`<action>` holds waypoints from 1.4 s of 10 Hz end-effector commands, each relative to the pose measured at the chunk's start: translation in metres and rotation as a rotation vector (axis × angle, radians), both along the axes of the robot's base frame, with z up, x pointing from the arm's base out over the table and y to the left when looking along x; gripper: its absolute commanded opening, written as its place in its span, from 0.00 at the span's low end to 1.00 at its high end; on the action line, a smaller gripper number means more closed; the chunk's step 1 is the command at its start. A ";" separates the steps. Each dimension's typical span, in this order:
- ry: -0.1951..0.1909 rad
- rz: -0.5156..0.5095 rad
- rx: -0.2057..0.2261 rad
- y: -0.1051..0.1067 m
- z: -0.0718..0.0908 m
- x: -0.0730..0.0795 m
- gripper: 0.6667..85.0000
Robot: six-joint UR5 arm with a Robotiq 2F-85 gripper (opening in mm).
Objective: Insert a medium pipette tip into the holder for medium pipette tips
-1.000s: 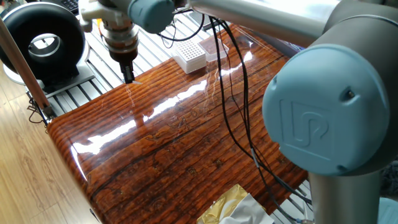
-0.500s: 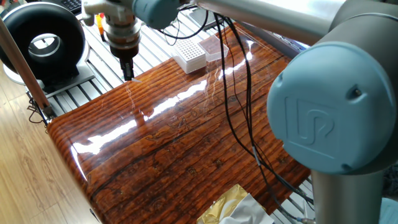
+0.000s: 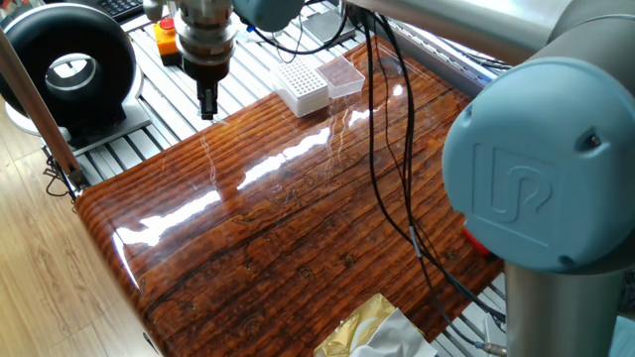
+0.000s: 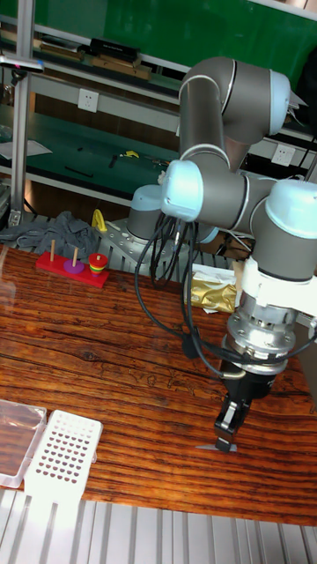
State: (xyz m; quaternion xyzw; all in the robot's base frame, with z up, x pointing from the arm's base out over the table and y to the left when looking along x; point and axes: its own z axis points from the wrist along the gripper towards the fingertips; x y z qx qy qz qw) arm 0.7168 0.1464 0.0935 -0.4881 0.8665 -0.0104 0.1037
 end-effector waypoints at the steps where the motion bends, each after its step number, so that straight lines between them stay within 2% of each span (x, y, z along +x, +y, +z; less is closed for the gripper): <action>1: -0.003 -0.044 0.039 0.000 0.006 0.000 0.00; 3: 0.008 -0.081 0.060 0.003 0.007 -0.003 0.00; 5: 0.017 -0.110 0.046 -0.006 0.011 -0.013 0.00; 7: 0.026 -0.134 0.059 -0.009 0.013 -0.020 0.00; 9: 0.042 -0.215 0.176 0.014 0.018 -0.022 0.00; 10: 0.044 -0.238 0.181 0.014 0.018 -0.022 0.00; 11: 0.049 -0.252 0.162 0.010 0.016 -0.023 0.00; 12: 0.065 -0.250 0.102 -0.004 0.012 -0.029 0.00; 14: 0.134 -0.262 0.068 -0.016 0.007 -0.047 0.00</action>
